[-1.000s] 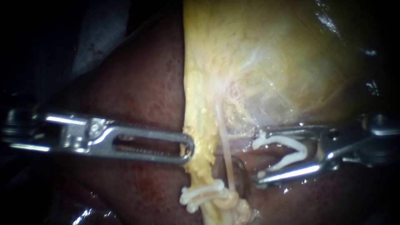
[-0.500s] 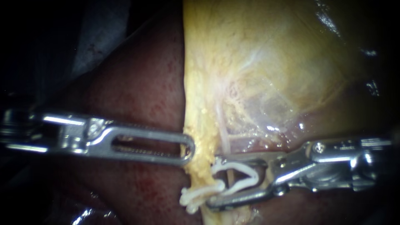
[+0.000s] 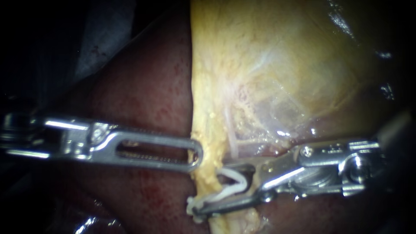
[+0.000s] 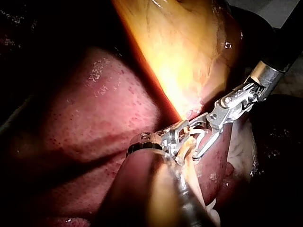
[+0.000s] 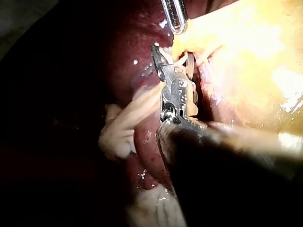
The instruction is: Clipping third clip left tube
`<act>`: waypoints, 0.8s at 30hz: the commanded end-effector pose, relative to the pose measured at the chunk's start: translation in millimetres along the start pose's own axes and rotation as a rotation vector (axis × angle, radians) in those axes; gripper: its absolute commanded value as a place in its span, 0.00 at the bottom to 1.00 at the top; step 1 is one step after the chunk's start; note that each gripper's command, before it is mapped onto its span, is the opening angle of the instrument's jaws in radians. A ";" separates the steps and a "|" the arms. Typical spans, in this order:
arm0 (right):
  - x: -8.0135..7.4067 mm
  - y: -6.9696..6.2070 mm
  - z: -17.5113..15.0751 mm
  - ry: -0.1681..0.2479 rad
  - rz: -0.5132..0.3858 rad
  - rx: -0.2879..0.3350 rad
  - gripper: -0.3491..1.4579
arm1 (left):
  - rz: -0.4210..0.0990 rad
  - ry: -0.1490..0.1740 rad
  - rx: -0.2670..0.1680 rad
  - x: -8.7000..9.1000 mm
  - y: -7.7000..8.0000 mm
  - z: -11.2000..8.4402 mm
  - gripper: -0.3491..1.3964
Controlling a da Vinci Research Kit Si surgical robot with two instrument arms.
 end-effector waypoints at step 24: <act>1.1 0.0 1.5 -0.007 0.025 0.010 0.48 | 0.000 0.000 -0.001 -0.2 0.1 0.2 0.00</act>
